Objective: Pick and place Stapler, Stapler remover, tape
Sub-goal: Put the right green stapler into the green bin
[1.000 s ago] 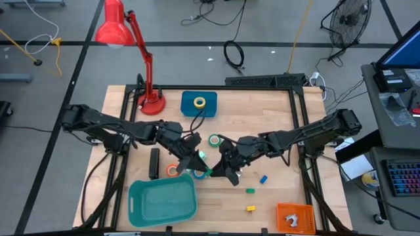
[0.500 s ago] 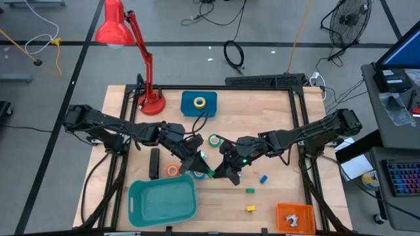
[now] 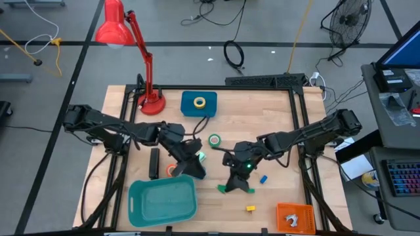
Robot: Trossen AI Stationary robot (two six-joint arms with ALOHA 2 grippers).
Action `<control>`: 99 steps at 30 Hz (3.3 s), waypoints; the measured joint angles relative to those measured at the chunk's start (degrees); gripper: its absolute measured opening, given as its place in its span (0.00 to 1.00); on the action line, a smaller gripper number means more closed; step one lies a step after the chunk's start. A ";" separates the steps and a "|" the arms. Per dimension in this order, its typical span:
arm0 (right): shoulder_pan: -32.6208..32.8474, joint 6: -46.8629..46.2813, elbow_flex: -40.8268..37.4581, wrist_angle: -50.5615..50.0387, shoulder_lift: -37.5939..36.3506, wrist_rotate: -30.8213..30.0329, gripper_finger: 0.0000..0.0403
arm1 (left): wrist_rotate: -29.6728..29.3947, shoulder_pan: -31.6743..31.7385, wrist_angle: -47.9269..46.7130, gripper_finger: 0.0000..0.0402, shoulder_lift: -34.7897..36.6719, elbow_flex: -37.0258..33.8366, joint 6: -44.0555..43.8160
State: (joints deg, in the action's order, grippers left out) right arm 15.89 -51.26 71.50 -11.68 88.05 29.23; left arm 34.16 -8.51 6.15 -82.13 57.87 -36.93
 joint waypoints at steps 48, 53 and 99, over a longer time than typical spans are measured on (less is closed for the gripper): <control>-1.45 -4.00 0.00 -0.76 -0.13 -8.79 0.15 | 3.45 2.78 -54.03 0.28 -25.11 43.19 31.87; -1.61 -3.81 -0.01 -1.16 -0.13 -9.85 0.15 | 1.77 3.02 -54.19 0.28 -25.11 43.19 31.96; -5.85 -0.09 0.11 2.39 -0.02 -18.15 0.16 | -19.81 7.19 9.80 0.28 9.41 -14.57 -2.74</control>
State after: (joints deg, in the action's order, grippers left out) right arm 10.04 -51.35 71.61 -9.29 88.03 11.08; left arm 14.34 -1.32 15.95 -72.72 43.30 -39.67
